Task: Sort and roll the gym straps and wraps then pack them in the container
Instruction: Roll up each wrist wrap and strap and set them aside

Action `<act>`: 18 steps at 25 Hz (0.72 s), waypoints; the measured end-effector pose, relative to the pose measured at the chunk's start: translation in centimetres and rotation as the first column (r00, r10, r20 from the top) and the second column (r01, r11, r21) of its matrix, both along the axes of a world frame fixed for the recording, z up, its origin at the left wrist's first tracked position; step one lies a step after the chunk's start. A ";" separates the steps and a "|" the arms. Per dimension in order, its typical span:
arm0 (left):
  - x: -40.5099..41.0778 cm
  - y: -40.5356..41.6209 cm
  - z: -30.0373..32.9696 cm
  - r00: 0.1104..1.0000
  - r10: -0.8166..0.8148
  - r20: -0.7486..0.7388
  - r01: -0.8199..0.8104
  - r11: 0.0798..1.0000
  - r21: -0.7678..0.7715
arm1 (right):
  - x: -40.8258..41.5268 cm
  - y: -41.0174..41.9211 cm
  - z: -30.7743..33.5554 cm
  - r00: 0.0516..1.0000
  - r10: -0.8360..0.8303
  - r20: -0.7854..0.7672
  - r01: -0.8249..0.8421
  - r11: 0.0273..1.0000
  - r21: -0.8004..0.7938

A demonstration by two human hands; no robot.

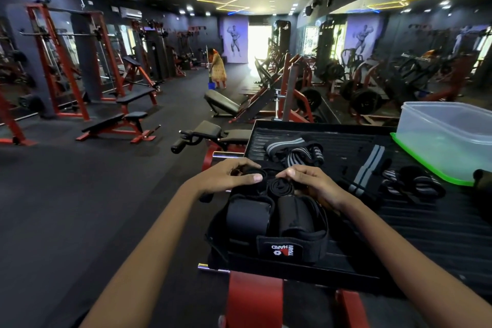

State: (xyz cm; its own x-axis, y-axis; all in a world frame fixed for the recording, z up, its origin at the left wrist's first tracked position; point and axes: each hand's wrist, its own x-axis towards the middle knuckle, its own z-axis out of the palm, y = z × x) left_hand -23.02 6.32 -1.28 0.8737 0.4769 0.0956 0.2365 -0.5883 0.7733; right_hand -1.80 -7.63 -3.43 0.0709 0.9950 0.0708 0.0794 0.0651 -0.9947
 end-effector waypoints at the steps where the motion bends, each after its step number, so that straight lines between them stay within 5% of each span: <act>1: 0.1 0.1 0.0 1.000 0.004 0.006 -0.004 1.000 0.001 | 0.0 0.1 0.1 1.000 -0.006 -0.004 0.006 1.000 0.006; 7: 0.7 0.2 0.2 0.999 0.009 0.048 -0.008 1.000 -0.018 | 0.1 0.3 -0.1 0.999 -0.028 -0.029 0.028 0.999 0.023; 10: 1.9 0.4 1.0 0.996 0.020 0.083 -0.024 0.999 0.042 | 1.0 0.6 0.2 0.975 -0.186 0.122 0.170 0.976 0.134; 15: 6.3 -0.7 3.8 0.999 0.014 0.032 -0.021 0.971 0.240 | 5.7 -0.6 1.4 0.727 -0.428 0.538 0.295 0.901 0.319; 18: 9.3 -2.2 5.3 1.000 -0.004 -0.029 0.013 0.952 0.305 | 9.1 -2.4 2.1 0.548 -0.358 0.756 0.258 0.932 0.254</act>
State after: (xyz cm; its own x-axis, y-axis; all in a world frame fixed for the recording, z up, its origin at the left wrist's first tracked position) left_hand -13.72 4.11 3.99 0.8818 0.4215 0.2115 0.2492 -0.7973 0.5498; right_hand 7.29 -10.02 -1.37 0.2391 0.9061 0.3491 0.8519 -0.0233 -0.5231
